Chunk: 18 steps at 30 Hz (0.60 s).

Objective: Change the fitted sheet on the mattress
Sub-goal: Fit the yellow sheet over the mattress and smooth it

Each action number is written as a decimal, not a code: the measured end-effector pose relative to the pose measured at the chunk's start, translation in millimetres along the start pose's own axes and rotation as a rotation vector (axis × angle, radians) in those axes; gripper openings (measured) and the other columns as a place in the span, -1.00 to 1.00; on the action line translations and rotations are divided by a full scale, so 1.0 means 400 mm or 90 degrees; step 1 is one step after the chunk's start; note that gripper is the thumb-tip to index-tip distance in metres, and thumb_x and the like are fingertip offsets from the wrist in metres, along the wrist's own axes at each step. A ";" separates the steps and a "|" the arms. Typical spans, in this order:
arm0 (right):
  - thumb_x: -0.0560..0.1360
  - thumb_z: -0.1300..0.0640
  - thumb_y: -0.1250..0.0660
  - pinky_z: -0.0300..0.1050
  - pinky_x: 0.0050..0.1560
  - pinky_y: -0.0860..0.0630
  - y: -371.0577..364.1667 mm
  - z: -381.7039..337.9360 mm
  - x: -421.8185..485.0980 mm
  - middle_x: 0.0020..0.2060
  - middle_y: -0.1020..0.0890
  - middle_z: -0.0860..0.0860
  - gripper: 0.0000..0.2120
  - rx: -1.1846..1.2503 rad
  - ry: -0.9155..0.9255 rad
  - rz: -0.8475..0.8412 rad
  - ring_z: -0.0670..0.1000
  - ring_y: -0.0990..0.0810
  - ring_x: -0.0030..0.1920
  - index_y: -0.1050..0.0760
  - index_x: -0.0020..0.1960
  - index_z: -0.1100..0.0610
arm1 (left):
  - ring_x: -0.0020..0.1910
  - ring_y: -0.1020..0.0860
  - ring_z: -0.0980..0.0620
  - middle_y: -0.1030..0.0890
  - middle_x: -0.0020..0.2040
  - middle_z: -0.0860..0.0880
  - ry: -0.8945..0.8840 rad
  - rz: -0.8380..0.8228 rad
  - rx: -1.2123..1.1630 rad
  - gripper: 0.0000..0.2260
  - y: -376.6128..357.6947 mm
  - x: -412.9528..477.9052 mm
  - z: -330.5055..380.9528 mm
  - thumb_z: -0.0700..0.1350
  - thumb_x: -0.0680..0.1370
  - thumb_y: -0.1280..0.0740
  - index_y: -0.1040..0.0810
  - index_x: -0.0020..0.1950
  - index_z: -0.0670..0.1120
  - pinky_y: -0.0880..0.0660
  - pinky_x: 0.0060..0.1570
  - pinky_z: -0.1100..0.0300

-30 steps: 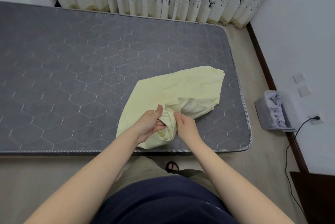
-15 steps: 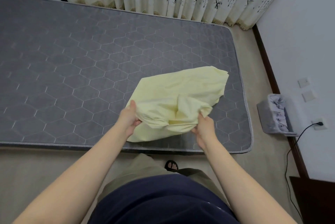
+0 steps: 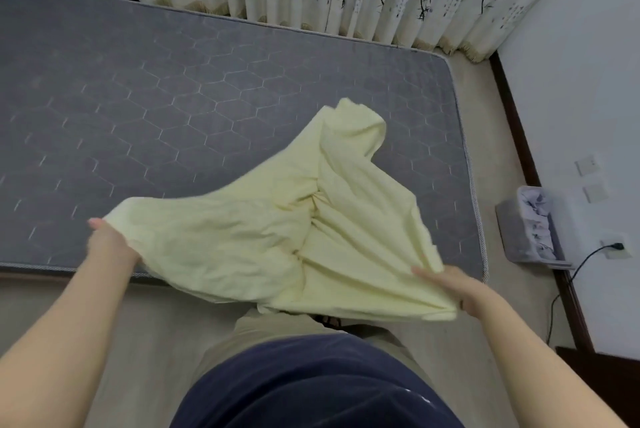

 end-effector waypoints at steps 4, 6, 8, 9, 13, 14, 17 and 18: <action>0.42 0.10 -0.47 0.00 0.05 -0.58 -0.072 -0.130 0.030 0.00 -0.65 0.14 -0.60 -0.265 0.063 0.010 0.13 -0.64 0.00 -0.52 0.18 0.26 | 0.32 -0.46 -0.18 -0.42 0.42 -0.12 0.041 -0.155 0.016 -0.41 -0.086 -0.107 0.007 0.23 0.62 -0.03 -0.20 0.53 -0.11 -0.44 0.18 -0.06; 0.48 0.27 -0.35 -0.15 -0.23 -0.53 -0.065 -0.248 0.025 -0.19 -0.62 0.11 -0.81 -0.045 0.200 0.153 0.05 -0.60 -0.18 -0.57 0.07 0.31 | 0.18 -0.57 -0.19 -0.53 0.30 -0.10 0.009 -0.275 -0.020 -0.40 -0.129 -0.137 0.048 0.29 0.58 -0.07 -0.25 0.51 -0.03 -0.53 0.08 -0.14; 0.51 0.30 -0.28 -0.23 -0.37 -0.48 -0.028 -0.359 -0.008 -0.24 -0.58 0.07 -0.90 0.238 0.321 0.301 0.03 -0.56 -0.17 -0.57 -0.09 0.20 | 0.06 -0.64 -0.15 -0.61 0.21 -0.11 -0.081 -0.385 -0.018 -0.42 -0.146 -0.191 0.104 0.33 0.56 -0.10 -0.36 0.45 0.00 -0.59 -0.02 -0.13; 0.52 0.31 -0.23 -0.21 -0.34 -0.52 -0.003 -0.398 -0.016 -0.17 -0.58 0.08 -0.86 0.396 0.345 0.350 0.05 -0.56 -0.11 -0.55 -0.04 0.16 | 0.03 -0.66 -0.13 -0.63 0.17 -0.11 -0.133 -0.424 -0.014 -0.42 -0.145 -0.222 0.130 0.33 0.54 -0.11 -0.41 0.41 0.00 -0.61 -0.07 -0.09; 0.52 0.15 -0.27 0.05 0.34 -0.33 0.050 -0.459 -0.036 0.44 -0.29 0.10 -0.38 0.333 0.063 0.530 0.17 -0.34 0.36 -0.11 0.52 0.08 | 0.03 -0.67 -0.01 -0.69 0.07 -0.04 -0.314 -0.544 -0.015 -0.48 -0.140 -0.369 0.167 0.31 0.55 -0.14 -0.55 0.25 -0.04 -0.62 -0.16 0.10; 0.49 0.08 -0.35 0.10 0.37 -0.26 0.034 -0.465 -0.050 0.48 -0.21 0.09 -0.28 0.166 0.049 0.535 0.20 -0.26 0.41 -0.07 0.54 0.06 | 0.01 -0.67 0.03 -0.70 0.05 -0.01 -0.339 -0.555 0.000 -0.51 -0.145 -0.409 0.156 0.31 0.56 -0.13 -0.58 0.21 -0.01 -0.62 -0.18 0.13; 0.46 -0.05 -0.45 -0.01 0.27 -0.38 -0.107 -0.482 -0.121 0.47 -0.33 0.01 -0.29 0.039 0.370 0.212 0.08 -0.35 0.40 -0.22 0.51 -0.01 | 0.02 -0.66 0.05 -0.70 0.04 0.00 -0.354 -0.587 0.066 -0.58 -0.184 -0.495 0.080 0.25 0.60 -0.11 -0.61 0.14 0.01 -0.62 -0.10 0.07; 0.44 -0.04 -0.46 -0.09 0.19 -0.44 -0.167 -0.474 -0.152 0.43 -0.40 -0.02 -0.32 0.017 0.447 0.052 0.01 -0.43 0.34 -0.27 0.49 -0.04 | 0.04 -0.65 0.02 -0.69 0.07 -0.05 -0.340 -0.607 0.078 -0.57 -0.203 -0.518 0.044 0.21 0.62 -0.10 -0.60 0.16 -0.03 -0.61 0.00 0.01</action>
Point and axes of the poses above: each hand's wrist, its own x-axis towards the middle knuckle, its own y-axis out of the back of the hand, z = x × y, the point moved 2 cm from there along x, towards the middle knuckle
